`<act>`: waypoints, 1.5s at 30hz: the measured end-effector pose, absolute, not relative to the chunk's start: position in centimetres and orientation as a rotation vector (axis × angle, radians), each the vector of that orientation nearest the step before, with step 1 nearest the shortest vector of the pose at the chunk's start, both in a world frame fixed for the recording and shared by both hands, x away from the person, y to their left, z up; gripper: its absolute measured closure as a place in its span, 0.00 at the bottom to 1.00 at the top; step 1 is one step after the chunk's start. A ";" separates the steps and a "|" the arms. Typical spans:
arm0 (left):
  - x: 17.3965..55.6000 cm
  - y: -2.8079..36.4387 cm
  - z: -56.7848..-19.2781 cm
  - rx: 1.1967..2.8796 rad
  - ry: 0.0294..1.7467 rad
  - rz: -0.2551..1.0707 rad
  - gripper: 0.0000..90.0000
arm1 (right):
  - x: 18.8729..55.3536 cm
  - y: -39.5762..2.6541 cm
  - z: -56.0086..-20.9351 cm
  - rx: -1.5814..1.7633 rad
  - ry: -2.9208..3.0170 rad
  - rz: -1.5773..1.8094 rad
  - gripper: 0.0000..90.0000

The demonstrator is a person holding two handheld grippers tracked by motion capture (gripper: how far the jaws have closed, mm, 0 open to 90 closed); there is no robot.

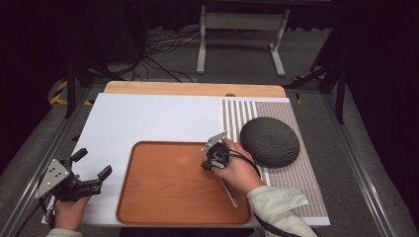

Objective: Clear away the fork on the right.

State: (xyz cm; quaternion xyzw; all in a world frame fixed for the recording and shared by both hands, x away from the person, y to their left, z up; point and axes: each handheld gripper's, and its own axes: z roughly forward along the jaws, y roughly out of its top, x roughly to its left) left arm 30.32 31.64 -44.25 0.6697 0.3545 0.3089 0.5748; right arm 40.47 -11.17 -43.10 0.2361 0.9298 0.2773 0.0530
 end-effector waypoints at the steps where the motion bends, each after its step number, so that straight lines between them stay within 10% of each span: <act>1: 30.3 31.6 -44.2 1.568 0.831 0.724 0.00 | 40.5 -11.2 -43.2 0.718 2.829 0.833 1.00; 45: 30.4 31.5 -44.4 1.575 0.832 0.721 0.00 | 41.8 -15.0 -43.0 0.868 2.742 0.681 1.00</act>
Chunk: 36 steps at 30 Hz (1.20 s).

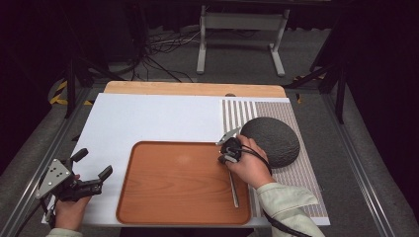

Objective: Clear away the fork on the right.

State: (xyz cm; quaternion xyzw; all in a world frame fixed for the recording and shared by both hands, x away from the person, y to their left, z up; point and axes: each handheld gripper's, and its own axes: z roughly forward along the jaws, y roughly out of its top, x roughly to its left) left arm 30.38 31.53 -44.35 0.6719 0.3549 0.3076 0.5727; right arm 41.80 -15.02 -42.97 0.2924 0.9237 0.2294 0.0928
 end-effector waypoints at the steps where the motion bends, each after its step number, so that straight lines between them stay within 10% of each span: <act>1: 30.4 31.5 -44.4 1.575 0.832 0.721 0.00 | 41.8 -15.2 -43.0 0.879 2.742 0.681 1.00; 25: 30.4 31.5 -44.3 1.577 0.829 0.723 0.00 | 41.8 -16.9 -42.8 0.929 2.704 0.679 0.97; 31: 30.4 31.5 -44.3 1.578 0.829 0.720 0.00 | 41.5 -16.8 -41.2 0.874 2.665 0.781 0.73; 36: 30.3 31.6 -44.3 1.569 0.835 0.726 0.00 | 41.0 -16.8 -39.7 0.814 2.623 0.925 0.32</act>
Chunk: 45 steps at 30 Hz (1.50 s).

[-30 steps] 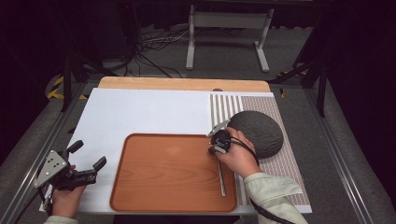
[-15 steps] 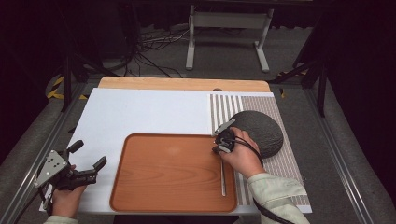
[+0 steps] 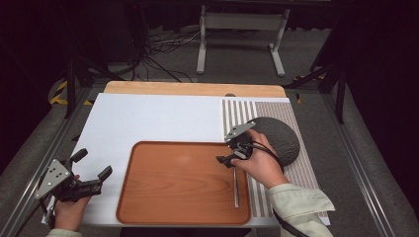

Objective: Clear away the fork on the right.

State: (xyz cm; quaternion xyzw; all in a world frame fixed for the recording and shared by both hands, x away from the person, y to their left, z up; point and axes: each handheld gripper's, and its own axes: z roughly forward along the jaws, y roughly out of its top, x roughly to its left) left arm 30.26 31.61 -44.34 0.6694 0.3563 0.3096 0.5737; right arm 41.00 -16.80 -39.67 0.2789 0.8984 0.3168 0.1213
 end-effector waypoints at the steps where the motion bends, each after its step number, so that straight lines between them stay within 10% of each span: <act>1: 30.3 31.6 -44.3 1.569 0.835 0.726 0.00 | 40.9 -16.9 -39.5 0.804 2.617 0.936 0.31; 13: 30.3 31.6 -44.3 1.573 0.835 0.727 0.00 | 39.6 -19.3 -37.1 0.707 2.527 1.090 0.16; 45: 30.2 31.5 -44.4 1.569 0.840 0.731 0.00 | 35.1 -30.0 -37.9 0.745 2.191 1.427 0.14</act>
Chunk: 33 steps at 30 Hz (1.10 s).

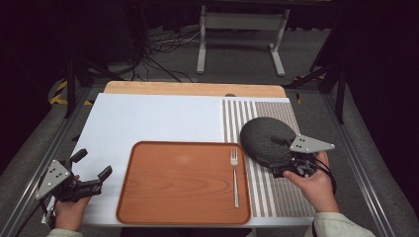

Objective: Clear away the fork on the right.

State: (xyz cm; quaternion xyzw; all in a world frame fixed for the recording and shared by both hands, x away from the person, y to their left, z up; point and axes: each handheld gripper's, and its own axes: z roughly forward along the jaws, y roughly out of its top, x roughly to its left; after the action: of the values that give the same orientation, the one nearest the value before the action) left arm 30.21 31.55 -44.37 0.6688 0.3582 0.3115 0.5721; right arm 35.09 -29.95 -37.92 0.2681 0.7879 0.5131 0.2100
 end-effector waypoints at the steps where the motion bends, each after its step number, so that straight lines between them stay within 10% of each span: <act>1: 30.2 31.6 -44.4 1.567 0.840 0.731 0.00 | 35.0 -30.2 -38.1 0.749 2.181 1.433 0.14; 33: 30.3 31.7 -44.5 1.562 0.847 0.727 0.00 | 32.3 -34.0 -44.4 0.887 2.063 1.519 0.14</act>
State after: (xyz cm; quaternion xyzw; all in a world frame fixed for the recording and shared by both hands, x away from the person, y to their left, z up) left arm 30.29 31.74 -44.48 0.6664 0.3615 0.3101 0.5737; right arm 32.33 -34.03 -44.39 0.3198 0.7434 0.5473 0.2135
